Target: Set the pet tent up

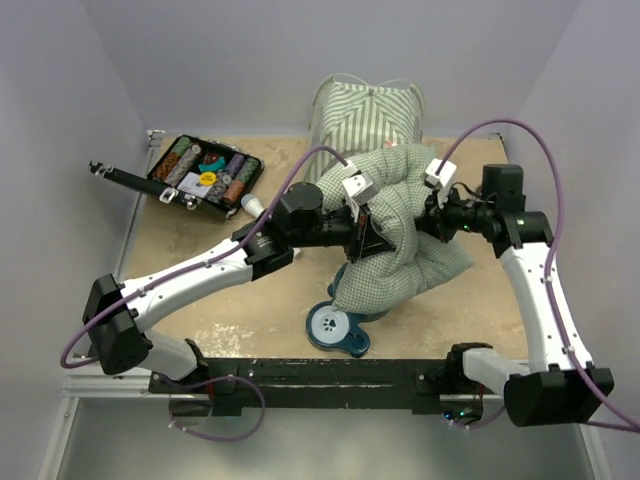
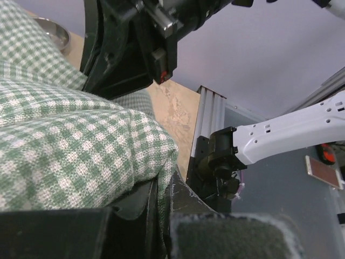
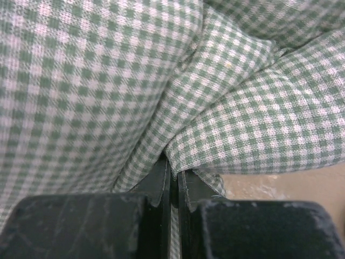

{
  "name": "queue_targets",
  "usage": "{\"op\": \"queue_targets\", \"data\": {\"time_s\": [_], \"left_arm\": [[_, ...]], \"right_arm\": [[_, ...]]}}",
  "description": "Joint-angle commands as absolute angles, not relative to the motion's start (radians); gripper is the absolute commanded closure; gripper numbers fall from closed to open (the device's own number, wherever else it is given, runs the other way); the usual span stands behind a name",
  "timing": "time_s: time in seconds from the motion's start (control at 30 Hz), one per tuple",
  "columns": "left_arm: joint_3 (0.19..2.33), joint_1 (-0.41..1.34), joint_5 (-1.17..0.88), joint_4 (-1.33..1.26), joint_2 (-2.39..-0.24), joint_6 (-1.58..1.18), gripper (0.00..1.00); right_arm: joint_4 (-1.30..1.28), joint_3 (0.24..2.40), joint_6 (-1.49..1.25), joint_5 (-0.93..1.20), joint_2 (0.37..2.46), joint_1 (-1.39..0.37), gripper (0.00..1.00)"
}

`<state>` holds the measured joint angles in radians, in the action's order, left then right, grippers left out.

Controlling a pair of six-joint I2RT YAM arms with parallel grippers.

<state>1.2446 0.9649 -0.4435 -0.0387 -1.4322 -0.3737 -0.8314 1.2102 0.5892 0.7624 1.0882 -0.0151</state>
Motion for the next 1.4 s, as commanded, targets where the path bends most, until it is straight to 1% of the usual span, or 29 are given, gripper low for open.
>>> {"op": "queue_targets", "data": {"time_s": [0.0, 0.1, 0.23, 0.3, 0.5, 0.73, 1.07, 1.13, 1.2, 1.27, 1.37], "left_arm": [[1.203, 0.89, -0.535, -0.08, -1.453, -0.552, 1.0], [1.19, 0.801, -0.633, -0.054, -1.439, -0.551, 1.0], [1.16, 0.805, -0.785, -0.078, -1.401, -0.517, 1.0], [1.143, 0.814, -0.857, -0.109, -1.41, -0.561, 1.0], [1.115, 0.835, -0.91, -0.188, -1.391, -0.63, 1.0], [1.114, 0.796, -0.894, -0.287, -1.417, -0.732, 1.0], [1.101, 0.635, -0.856, -0.351, -1.489, -0.749, 1.0], [1.098, 0.612, -0.835, -0.318, -1.494, -0.709, 1.0], [1.117, 0.601, -0.78, -0.218, -1.505, -0.64, 1.0], [1.159, 0.598, -0.743, -0.125, -1.54, -0.562, 1.0], [1.267, 0.598, -0.739, -0.002, -1.639, -0.474, 1.0]], "right_arm": [[-0.749, 1.204, 0.534, 0.778, 1.129, -0.127, 1.0], [-0.736, 1.187, 0.546, 0.717, 1.153, -0.201, 1.0], [-0.721, 1.174, 0.542, 0.69, 1.232, -0.307, 1.0], [-0.722, 1.178, 0.525, 0.704, 1.297, -0.334, 1.0], [-0.726, 1.186, 0.528, 0.735, 1.307, -0.348, 1.0], [-0.729, 1.216, 0.528, 0.637, 1.416, -0.376, 1.0], [-0.578, 1.321, 0.43, 0.434, 1.513, -0.368, 1.0], [-0.56, 1.324, 0.413, 0.399, 1.499, -0.361, 1.0], [-0.529, 1.313, 0.384, 0.352, 1.48, -0.354, 1.0], [-0.503, 1.299, 0.365, 0.313, 1.473, -0.344, 1.0], [-0.502, 1.292, 0.345, 0.258, 1.496, -0.313, 1.0]]}}
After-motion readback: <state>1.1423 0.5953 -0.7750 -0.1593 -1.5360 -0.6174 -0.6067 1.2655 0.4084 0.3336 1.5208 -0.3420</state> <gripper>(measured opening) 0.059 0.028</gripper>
